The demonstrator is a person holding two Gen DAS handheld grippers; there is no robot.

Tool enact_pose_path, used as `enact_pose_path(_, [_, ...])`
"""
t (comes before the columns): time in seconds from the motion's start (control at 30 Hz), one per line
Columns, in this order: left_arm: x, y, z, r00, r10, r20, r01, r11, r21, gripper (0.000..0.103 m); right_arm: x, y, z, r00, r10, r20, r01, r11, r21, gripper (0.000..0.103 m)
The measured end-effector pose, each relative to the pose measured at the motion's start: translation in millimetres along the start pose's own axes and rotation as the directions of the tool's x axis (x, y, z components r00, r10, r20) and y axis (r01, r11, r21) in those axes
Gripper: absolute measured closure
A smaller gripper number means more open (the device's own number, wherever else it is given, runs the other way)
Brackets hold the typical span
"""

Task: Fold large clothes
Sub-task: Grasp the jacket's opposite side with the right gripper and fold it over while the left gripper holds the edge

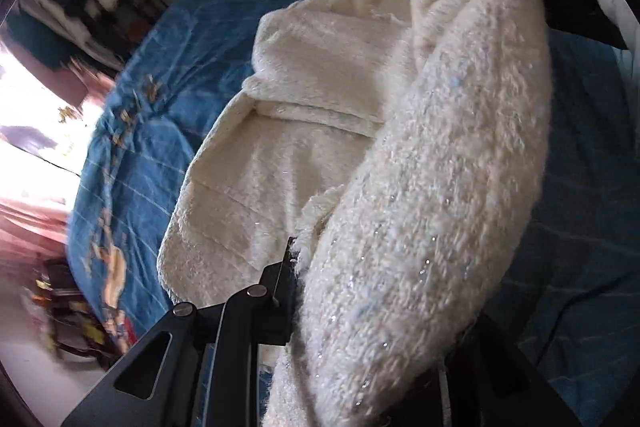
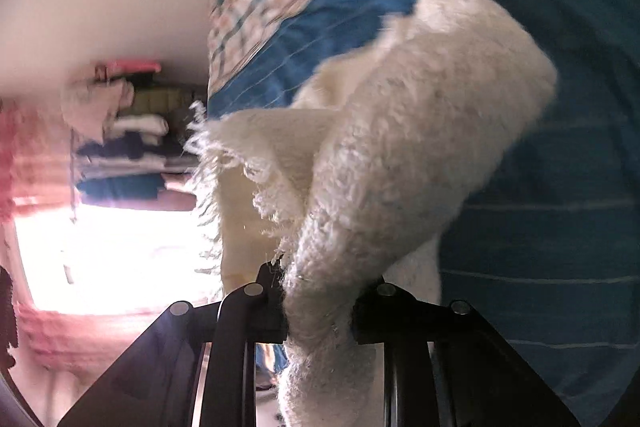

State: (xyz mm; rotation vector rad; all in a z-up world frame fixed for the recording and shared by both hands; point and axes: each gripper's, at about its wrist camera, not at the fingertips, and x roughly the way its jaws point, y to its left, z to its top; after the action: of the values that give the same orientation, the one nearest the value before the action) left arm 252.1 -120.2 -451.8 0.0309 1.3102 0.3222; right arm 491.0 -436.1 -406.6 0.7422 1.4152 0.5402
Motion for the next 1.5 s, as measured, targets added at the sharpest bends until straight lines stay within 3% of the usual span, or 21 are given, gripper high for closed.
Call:
enact_pose_path(0.1, [14,53,11,0.998,-0.061,-0.035,0.058,0.996,-0.073,0.079,35,60,-1,0.993,-0.113,-0.037,0.11,0.992,-0.061,0.081])
enact_pose_path(0.3, [60,154,13,0.984,-0.157,-0.087,0.133,0.962,-0.238,0.079,142,111,-9,0.956,-0.279,-0.094,0.272,0.959,-0.082,0.08])
enact_pose_path(0.4, [79,200,4,0.97,-0.217,-0.11,0.175,0.936,-0.307,0.078,191,129,-21,0.932,-0.329,-0.152,0.316,0.943,-0.104,0.07])
enact_pose_path(0.5, [93,241,-10,0.97,-0.214,-0.118,0.16,0.921,-0.354,0.055,234,144,-30,0.93,-0.303,-0.21,0.283,0.952,-0.12,0.053])
enact_pose_path(0.53, [96,254,-16,0.97,-0.209,-0.123,0.15,0.915,-0.374,0.035,241,149,-33,0.932,-0.289,-0.22,0.267,0.956,-0.123,0.047])
enact_pose_path(0.57, [98,264,-22,0.97,-0.209,-0.123,0.146,0.908,-0.392,0.021,241,152,-36,0.933,-0.283,-0.22,0.26,0.957,-0.129,0.043])
enact_pose_path(0.6, [99,271,-26,0.969,-0.217,-0.119,0.152,0.902,-0.403,0.019,238,153,-38,0.937,-0.275,-0.215,0.25,0.959,-0.136,0.043])
enact_pose_path(0.7, [108,280,-36,0.962,-0.247,-0.119,0.171,0.88,-0.444,0.019,213,144,-36,0.961,-0.217,-0.171,0.199,0.973,-0.113,0.042])
enact_pose_path(0.8, [125,271,-32,0.961,-0.243,-0.136,0.163,0.886,-0.434,0.019,163,113,-26,0.973,-0.225,-0.054,0.222,0.974,-0.052,0.031])
enact_pose_path(0.9, [151,250,-25,0.972,-0.181,-0.152,0.107,0.911,-0.399,0.018,115,76,-14,0.946,-0.319,0.058,0.32,0.948,-0.009,0.025])
enact_pose_path(1.0, [181,237,-24,0.961,-0.189,-0.202,0.098,0.916,-0.388,0.018,88,18,-1,0.933,-0.354,0.066,0.354,0.935,0.005,0.023])
enact_pose_path(1.07, [188,238,-21,0.958,-0.201,-0.204,0.11,0.917,-0.385,0.015,97,-26,10,0.954,-0.301,-0.004,0.3,0.953,0.03,0.023])
enact_pose_path(1.1, [190,240,-20,0.954,-0.215,-0.208,0.121,0.913,-0.39,0.014,107,-46,14,0.977,-0.212,-0.036,0.214,0.975,0.054,0.023])
enact_pose_path(1.17, [193,244,-19,0.948,-0.229,-0.219,0.129,0.91,-0.395,0.011,135,-70,22,0.995,-0.055,-0.084,0.064,0.992,0.108,0.023])
enact_pose_path(1.23, [196,247,-17,0.943,-0.242,-0.227,0.135,0.906,-0.402,0.01,166,-87,26,0.985,0.133,-0.108,-0.114,0.979,0.169,0.023])
enact_pose_path(1.27, [196,248,-17,0.944,-0.235,-0.231,0.13,0.909,-0.397,0.009,175,-88,27,0.976,0.189,-0.104,-0.169,0.97,0.177,0.023])
enact_pose_path(1.33, [198,248,-13,0.947,-0.217,-0.236,0.118,0.92,-0.374,0.009,185,-80,25,0.976,0.207,-0.069,-0.197,0.971,0.136,0.03])
enact_pose_path(1.37, [197,247,-11,0.95,-0.204,-0.237,0.109,0.926,-0.361,0.009,187,-78,23,0.975,0.213,-0.059,-0.204,0.97,0.129,0.051])
enact_pose_path(1.4, [195,247,-9,0.952,-0.193,-0.236,0.102,0.931,-0.35,0.009,185,-77,19,0.976,0.216,-0.042,-0.208,0.969,0.134,0.059])
enact_pose_path(1.5, [193,254,0,0.956,-0.172,-0.236,0.088,0.94,-0.33,0.009,169,-81,-2,0.974,0.225,0.042,-0.229,0.95,0.213,0.065])
